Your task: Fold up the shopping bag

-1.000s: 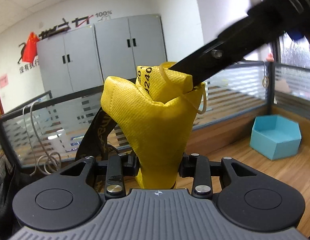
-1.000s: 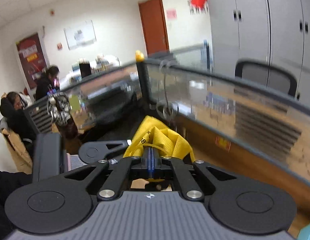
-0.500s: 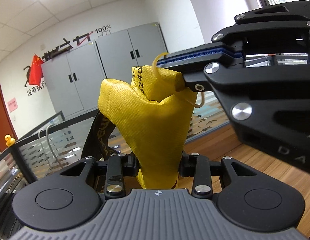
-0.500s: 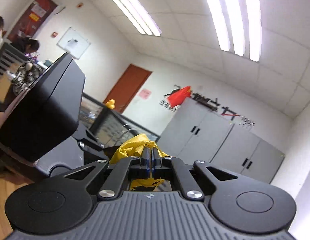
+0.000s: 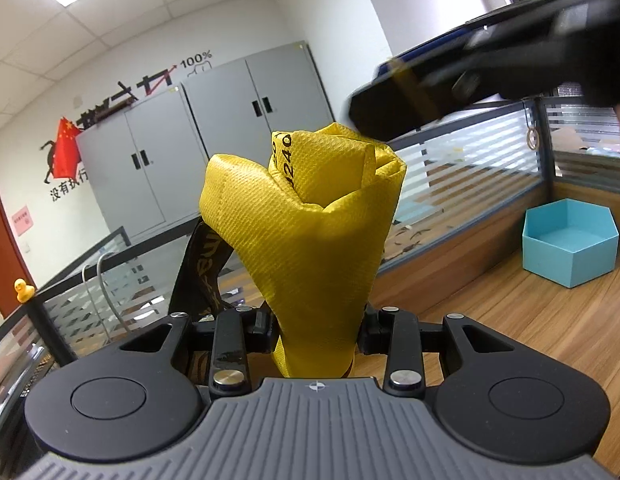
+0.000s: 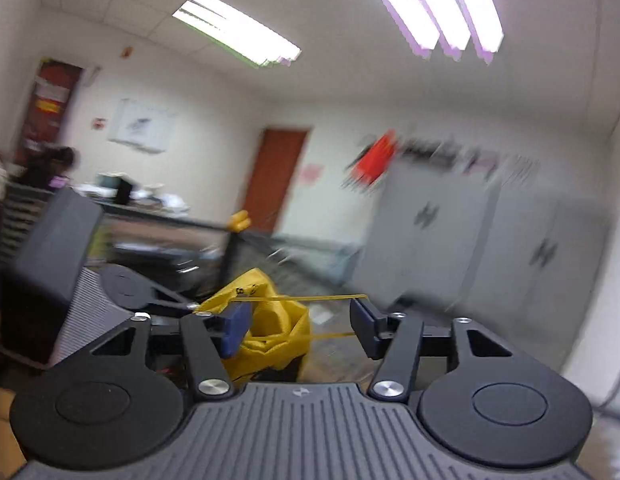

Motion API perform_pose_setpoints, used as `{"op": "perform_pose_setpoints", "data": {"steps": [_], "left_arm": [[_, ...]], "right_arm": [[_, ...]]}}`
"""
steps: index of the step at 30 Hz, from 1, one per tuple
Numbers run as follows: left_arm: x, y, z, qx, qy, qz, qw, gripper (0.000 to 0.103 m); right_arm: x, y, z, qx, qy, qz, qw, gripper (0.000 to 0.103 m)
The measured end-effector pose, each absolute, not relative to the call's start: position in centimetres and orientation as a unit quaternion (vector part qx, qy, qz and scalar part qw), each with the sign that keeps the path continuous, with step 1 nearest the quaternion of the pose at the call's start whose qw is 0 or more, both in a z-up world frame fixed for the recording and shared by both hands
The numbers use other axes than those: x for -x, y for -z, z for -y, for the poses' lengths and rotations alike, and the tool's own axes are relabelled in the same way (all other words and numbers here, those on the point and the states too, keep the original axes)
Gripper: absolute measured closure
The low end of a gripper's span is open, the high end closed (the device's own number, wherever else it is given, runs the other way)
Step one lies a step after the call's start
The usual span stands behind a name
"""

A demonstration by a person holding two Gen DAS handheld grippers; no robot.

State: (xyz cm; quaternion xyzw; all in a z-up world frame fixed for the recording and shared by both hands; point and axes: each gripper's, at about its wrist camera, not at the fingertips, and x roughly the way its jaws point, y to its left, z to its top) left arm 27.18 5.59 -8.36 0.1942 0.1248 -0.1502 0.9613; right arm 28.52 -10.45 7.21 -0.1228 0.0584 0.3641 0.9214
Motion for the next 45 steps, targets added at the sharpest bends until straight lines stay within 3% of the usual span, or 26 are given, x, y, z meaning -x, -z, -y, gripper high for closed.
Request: {"op": "perform_pose_setpoints", "data": {"steps": [3,19,27,29,36,45], "left_arm": [[-26.7,7.9,-5.6,-0.176,0.158,-0.118,0.964,0.065],[-22.8,5.7,-3.8,-0.18,0.173,-0.1,0.963,0.065],[-21.5,5.4,-3.5,-0.178,0.148,-0.102,0.967,0.065],[-21.3,5.2,-3.6,-0.17,0.14,-0.104,0.97,0.065],[-20.5,4.5,-3.4,-0.172,0.13,-0.104,0.971,0.065],[-18.7,4.4,-2.5,-0.186,0.143,-0.103,0.967,0.064]], "right_arm": [[-29.2,-8.6,11.9,0.113,-0.382,-0.094,0.912,0.04],[-22.4,-9.3,14.3,0.199,-0.422,-0.008,0.884,0.039],[-18.7,-9.3,15.0,0.239,-0.392,0.055,0.886,0.034],[-17.9,-9.5,15.4,0.232,-0.387,0.062,0.89,0.025],[-16.8,-9.9,18.2,0.072,-0.358,0.049,0.93,0.023],[-15.5,-10.5,20.5,0.116,-0.434,0.039,0.892,0.023]]}}
